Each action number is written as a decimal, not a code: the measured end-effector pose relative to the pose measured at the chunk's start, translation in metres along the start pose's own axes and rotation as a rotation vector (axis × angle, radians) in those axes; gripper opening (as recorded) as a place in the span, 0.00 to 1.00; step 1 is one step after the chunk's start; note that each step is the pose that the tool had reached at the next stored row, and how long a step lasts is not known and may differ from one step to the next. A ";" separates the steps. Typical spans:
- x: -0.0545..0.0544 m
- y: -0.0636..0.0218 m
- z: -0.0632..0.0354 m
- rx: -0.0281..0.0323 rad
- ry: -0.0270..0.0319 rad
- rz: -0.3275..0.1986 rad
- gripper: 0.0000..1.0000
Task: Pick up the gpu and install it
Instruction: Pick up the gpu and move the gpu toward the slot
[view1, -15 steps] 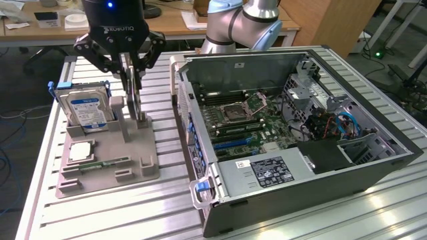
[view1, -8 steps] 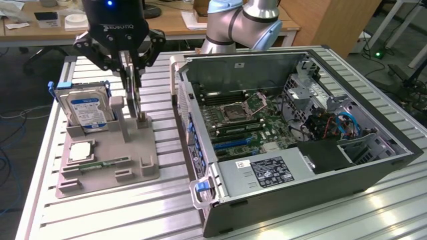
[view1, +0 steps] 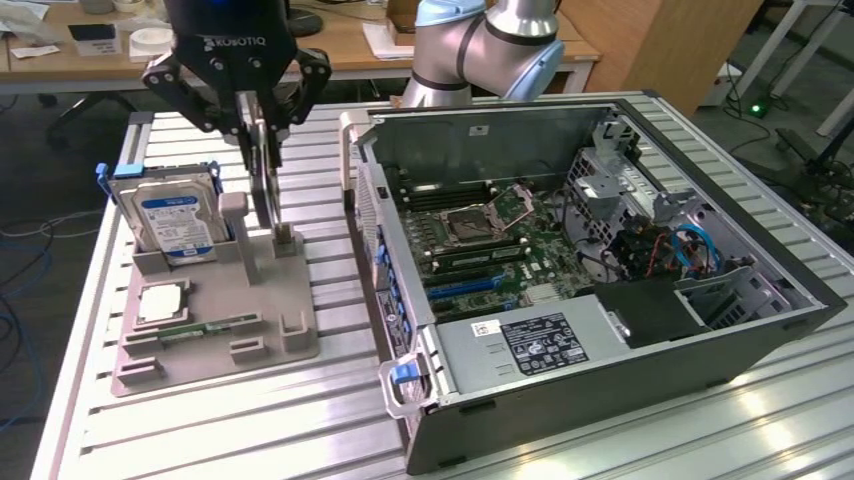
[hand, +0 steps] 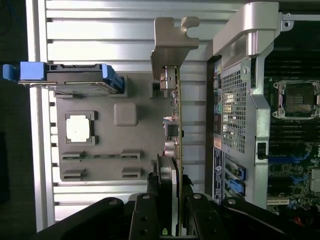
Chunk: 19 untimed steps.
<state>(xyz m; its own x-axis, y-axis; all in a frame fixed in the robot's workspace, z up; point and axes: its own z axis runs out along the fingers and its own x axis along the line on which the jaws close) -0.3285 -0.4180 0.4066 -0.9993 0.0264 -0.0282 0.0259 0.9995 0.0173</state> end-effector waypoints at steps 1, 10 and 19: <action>0.000 0.0000 -0.0016 -0.0001 -0.0001 0.000 0.27; -0.001 0.0003 -0.0183 -0.0001 -0.0001 0.000 0.27; -0.001 0.0005 -0.0259 -0.0006 -0.0001 0.000 0.27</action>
<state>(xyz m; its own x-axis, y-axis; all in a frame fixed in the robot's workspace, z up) -0.3285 -0.4179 0.4325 -0.9992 0.0265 -0.0283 0.0260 0.9995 0.0179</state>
